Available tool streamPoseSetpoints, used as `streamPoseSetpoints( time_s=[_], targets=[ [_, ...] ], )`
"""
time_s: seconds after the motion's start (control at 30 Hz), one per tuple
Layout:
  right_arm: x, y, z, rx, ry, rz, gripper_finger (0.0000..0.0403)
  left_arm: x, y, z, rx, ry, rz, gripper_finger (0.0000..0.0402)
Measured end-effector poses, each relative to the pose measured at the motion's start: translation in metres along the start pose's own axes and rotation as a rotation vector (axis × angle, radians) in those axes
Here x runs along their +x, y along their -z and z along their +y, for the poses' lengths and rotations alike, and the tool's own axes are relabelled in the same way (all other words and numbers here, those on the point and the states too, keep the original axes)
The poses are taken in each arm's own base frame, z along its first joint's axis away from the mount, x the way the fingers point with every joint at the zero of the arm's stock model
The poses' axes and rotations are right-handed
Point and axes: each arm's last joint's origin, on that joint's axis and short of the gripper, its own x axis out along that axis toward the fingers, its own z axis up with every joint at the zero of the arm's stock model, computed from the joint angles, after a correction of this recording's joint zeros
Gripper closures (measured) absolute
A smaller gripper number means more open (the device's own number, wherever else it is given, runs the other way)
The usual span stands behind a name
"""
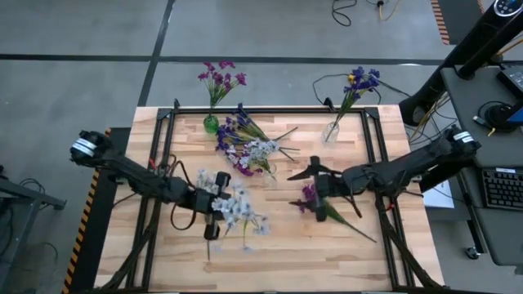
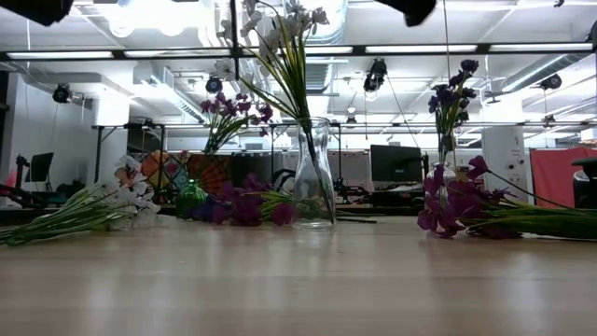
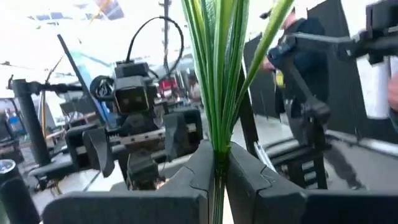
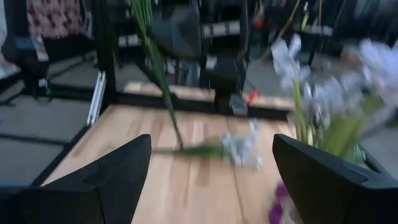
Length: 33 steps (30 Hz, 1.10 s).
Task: Sort flowers into vase by color
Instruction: Put the top white flowers into the bottom transparent flower vase
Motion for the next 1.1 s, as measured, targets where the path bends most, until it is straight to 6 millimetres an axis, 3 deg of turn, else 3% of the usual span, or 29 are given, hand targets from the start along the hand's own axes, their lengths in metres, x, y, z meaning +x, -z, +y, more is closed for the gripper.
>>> streamPoseSetpoints(
  time_s=[0.3, 0.53, 0.67, 0.9, 1.1],
  targets=[
    [0.043, -0.008, 0.012, -0.049, -0.031, -0.071, 0.0076, 0.019, 0.025, -0.007, -0.018, -0.097, 0.084, 0.0393],
    [0.069, -0.024, 0.02, -0.055, -0.056, -0.093, 0.0076, 0.031, 0.03, -0.009, -0.015, -0.135, 0.107, 0.0393],
    [0.083, -0.022, 0.026, -0.086, -0.061, -0.079, 0.0076, 0.034, 0.03, -0.009, -0.014, -0.16, 0.112, 0.0393],
    [0.093, -0.026, 0.032, -0.104, -0.069, -0.081, 0.0082, 0.031, 0.03, -0.008, -0.022, -0.184, 0.117, 0.0393],
    [0.093, -0.027, 0.032, -0.102, -0.068, -0.085, 0.0128, 0.031, 0.031, -0.008, -0.02, -0.183, 0.122, 0.0393]
  ],
)
